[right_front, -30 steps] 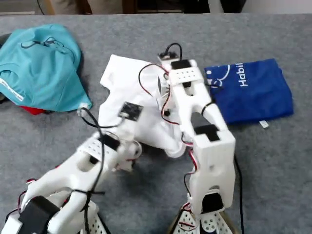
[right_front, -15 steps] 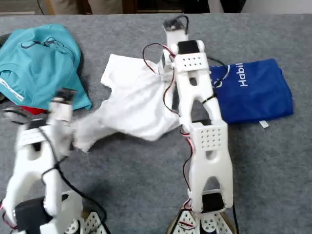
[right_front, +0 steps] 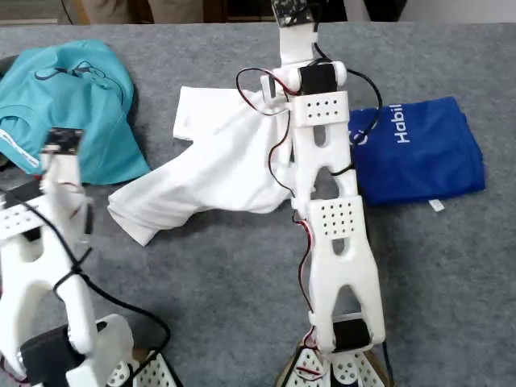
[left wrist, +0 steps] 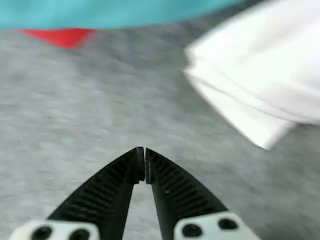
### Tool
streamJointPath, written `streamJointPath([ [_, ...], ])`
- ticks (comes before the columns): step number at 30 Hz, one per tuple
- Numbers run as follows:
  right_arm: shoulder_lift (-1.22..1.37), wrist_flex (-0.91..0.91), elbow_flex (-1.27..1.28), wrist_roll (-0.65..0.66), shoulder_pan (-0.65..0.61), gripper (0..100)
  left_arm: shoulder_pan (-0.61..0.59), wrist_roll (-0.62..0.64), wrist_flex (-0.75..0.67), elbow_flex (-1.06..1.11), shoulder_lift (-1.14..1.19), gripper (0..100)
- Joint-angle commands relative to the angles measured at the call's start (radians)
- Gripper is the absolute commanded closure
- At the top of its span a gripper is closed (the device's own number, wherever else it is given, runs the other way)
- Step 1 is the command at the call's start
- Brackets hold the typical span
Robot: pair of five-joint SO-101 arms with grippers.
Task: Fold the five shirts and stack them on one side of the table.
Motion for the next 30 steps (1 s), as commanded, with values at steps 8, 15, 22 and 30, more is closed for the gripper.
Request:
streamJointPath([
  [8, -0.286, 0.123, -0.031, 0.018, 0.163, 68.4, 0.804, 0.443, -0.112, 0.127, -0.410, 98],
  [15, -0.449, 0.123, 0.308, 0.052, 0.323, 68.4, 0.934, 0.695, -0.431, 0.241, -0.248, 80],
  [22, -0.556, 0.107, 0.644, 0.123, 0.255, 68.4, 1.051, 0.721, -0.425, -0.009, 0.119, 80],
  [30, -0.539, 0.009, 0.650, 0.123, 0.203, 68.4, 1.071, 0.833, -0.466, -0.181, 0.383, 80],
])
